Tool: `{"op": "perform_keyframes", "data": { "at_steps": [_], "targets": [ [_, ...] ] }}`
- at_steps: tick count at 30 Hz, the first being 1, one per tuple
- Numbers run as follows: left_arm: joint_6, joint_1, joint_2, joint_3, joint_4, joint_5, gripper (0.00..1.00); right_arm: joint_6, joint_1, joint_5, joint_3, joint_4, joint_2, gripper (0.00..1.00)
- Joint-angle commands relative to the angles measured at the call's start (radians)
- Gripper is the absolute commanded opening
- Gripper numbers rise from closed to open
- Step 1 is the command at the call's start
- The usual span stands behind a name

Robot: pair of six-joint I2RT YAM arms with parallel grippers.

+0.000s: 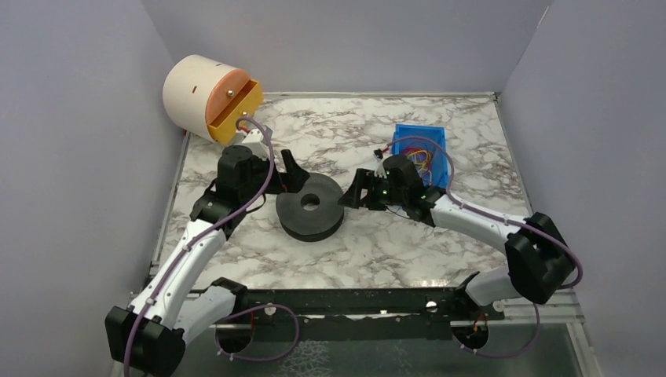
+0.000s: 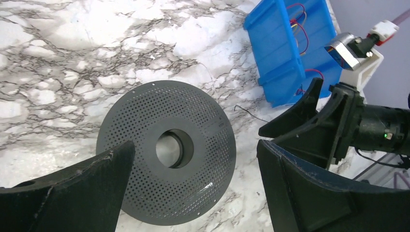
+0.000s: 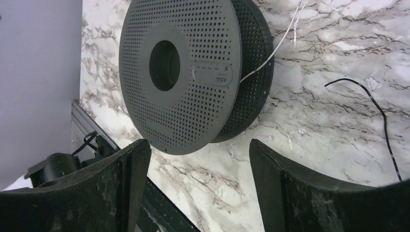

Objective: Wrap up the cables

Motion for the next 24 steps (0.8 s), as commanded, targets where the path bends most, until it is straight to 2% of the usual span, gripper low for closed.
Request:
{"op": "perform_keyframes", "data": {
  "at_steps": [1,7,15,24],
  "targets": [
    [0.106,0.004,-0.047,-0.009,-0.039,-0.017,0.99,0.087,0.008,-0.006,-0.018,0.129,0.064,0.78],
    [0.098,0.004,-0.081,-0.069,0.028,0.023,0.99,0.156,0.011,-0.042,-0.023,0.236,0.180,0.73],
    [0.104,0.004,-0.098,-0.084,0.027,0.054,0.99,0.242,0.019,-0.092,-0.050,0.394,0.281,0.66],
    [0.118,0.005,-0.103,-0.093,0.008,0.056,0.99,0.291,0.024,-0.124,-0.075,0.494,0.294,0.48]
  ]
}}
